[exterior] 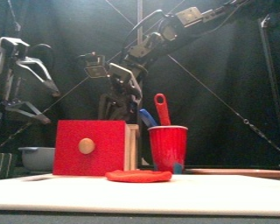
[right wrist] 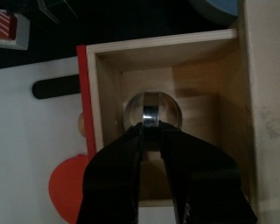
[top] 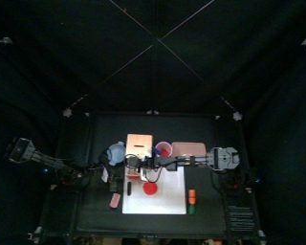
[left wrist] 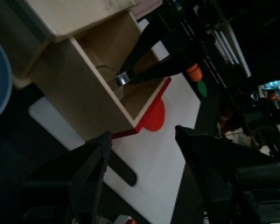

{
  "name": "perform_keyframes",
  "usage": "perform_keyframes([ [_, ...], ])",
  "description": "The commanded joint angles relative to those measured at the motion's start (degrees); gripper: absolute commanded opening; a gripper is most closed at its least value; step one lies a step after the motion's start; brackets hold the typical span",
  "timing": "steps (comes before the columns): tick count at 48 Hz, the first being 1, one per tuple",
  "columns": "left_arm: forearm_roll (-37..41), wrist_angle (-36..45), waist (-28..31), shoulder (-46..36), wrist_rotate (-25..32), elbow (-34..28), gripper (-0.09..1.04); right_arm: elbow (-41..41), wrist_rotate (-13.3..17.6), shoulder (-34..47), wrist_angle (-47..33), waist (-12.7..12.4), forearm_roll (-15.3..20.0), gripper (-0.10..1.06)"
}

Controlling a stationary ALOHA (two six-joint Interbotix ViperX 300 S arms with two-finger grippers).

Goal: Get the cutter from the drawer then cut the dough then place the extra dough in the bowl
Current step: Place the cutter on the board

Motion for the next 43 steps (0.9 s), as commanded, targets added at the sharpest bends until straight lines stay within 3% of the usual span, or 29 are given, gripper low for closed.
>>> perform_keyframes([
  [1, 0.2, -0.2, 0.3, -0.1, 0.2, -0.6, 0.94, -2.7, -0.3, -5.4, 1.1, -0.1, -1.1, 0.57],
  [17, 0.4, -0.2, 1.4, -0.2, 0.3, -0.6, 0.94, 2.1, 0.2, -17.2, 3.6, 1.2, -2.2, 0.57],
  [30, 0.4, -0.2, 3.0, -0.7, 0.4, -0.6, 0.94, 19.4, 0.6, -30.0, 4.0, 4.6, 1.9, 0.57],
  [36, 0.8, -0.2, 4.6, -1.4, 0.4, -0.6, 0.94, 28.3, 0.6, -33.0, -0.2, 4.7, 5.4, 0.57],
  [43, 1.6, -0.2, 7.2, -2.7, 0.4, -1.0, 0.94, 34.8, 0.5, -32.8, -6.5, 4.3, 5.5, 0.57],
])
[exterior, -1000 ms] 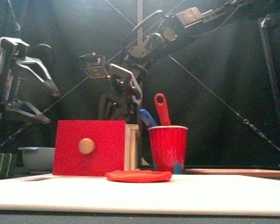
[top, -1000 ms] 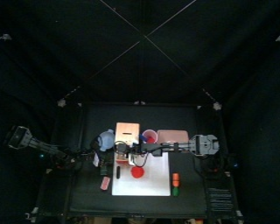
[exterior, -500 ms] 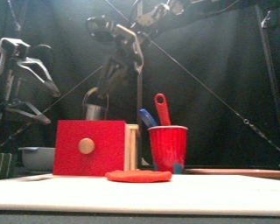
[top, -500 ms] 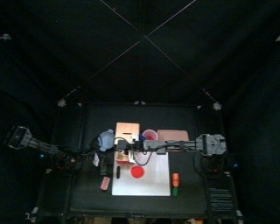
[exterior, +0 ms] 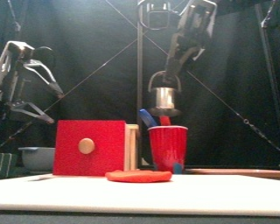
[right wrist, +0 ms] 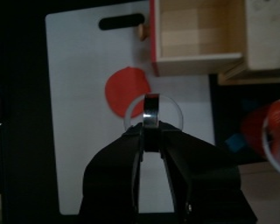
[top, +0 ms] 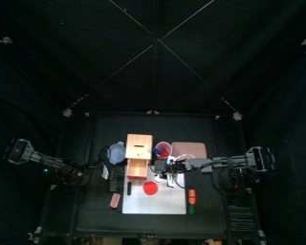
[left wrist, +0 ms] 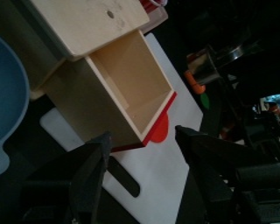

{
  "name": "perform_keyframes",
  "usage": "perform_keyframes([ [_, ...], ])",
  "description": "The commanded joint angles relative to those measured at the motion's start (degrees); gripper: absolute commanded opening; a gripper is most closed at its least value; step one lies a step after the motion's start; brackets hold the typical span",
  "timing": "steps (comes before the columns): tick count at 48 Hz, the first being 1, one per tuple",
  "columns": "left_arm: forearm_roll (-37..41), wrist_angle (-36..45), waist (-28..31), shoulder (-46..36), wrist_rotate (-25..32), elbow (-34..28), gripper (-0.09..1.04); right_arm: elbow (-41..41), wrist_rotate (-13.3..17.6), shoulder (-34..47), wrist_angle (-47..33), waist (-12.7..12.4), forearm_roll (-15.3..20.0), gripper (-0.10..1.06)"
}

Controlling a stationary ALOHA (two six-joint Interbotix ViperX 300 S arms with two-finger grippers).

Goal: Get the cutter from the drawer then cut the dough then place the extra dough in the bowl
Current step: Place the cutter on the board

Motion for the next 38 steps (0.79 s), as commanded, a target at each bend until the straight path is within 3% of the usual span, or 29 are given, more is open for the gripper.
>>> perform_keyframes([
  [1, 0.9, -0.4, 2.0, -0.9, 0.2, -1.0, 0.94, 3.6, -0.1, -1.7, -4.6, -0.4, 0.1, 0.57],
  [15, 2.2, -0.3, 6.5, -1.4, 0.2, -2.5, 0.94, 11.8, -0.1, -0.2, -18.6, -2.4, -1.0, 0.58],
  [30, 2.2, -0.4, 8.2, -1.4, 0.2, -2.6, 0.94, 12.0, -0.2, 0.1, -19.1, -3.4, -1.5, 0.78],
  [38, 3.3, -1.6, 11.1, -1.4, 0.3, -4.0, 0.94, 10.8, -0.2, -2.6, -19.1, -3.3, -1.5, 0.79],
])
